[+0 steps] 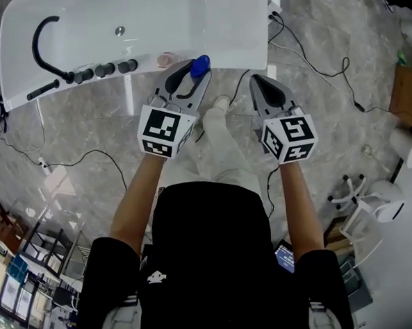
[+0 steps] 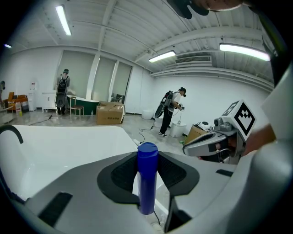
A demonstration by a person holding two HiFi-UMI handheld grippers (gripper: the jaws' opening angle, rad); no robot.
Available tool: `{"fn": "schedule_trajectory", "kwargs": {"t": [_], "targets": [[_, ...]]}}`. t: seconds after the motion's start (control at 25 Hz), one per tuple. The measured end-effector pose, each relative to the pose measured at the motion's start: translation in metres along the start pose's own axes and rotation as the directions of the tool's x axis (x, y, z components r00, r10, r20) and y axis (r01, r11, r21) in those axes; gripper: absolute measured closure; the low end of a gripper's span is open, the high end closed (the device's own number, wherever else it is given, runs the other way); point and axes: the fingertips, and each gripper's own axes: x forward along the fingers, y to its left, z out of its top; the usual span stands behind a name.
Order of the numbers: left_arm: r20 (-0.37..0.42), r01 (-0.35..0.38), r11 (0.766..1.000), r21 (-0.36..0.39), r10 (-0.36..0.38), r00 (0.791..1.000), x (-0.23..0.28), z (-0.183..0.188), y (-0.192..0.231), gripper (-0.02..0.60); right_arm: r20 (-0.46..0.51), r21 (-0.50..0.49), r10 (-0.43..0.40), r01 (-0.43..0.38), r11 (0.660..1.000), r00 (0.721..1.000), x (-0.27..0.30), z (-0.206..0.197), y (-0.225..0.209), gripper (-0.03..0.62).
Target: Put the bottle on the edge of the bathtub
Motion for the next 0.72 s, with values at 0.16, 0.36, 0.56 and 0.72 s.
{"fn": "schedule_trajectory", "kwargs": {"t": [0.16,0.36,0.56,0.72], "targets": [[-0.016,-0.001,1.000,-0.014,0.001,1.000,0.015,-0.013,0.001,0.436,-0.018,0.016,0.002,-0.002,1.000,1.000,0.008,-0.014,-0.008,0.569],[-0.026,-0.007,1.000,-0.024,0.006,1.000,0.036,-0.026,0.007,0.436,-0.038,0.041,0.000,0.001,0.999,0.999,0.017,-0.030,-0.017,0.569],[-0.046,0.002,1.000,-0.017,-0.002,0.999,0.052,-0.041,0.007,0.436,-0.061,0.056,0.006,-0.003,0.998,0.998,0.024,-0.045,-0.022,0.569],[-0.062,0.011,1.000,0.001,-0.011,0.998,0.063,-0.048,0.007,0.437,-0.068,0.062,0.003,0.001,0.998,0.998,0.029,-0.051,-0.030,0.569]]}}
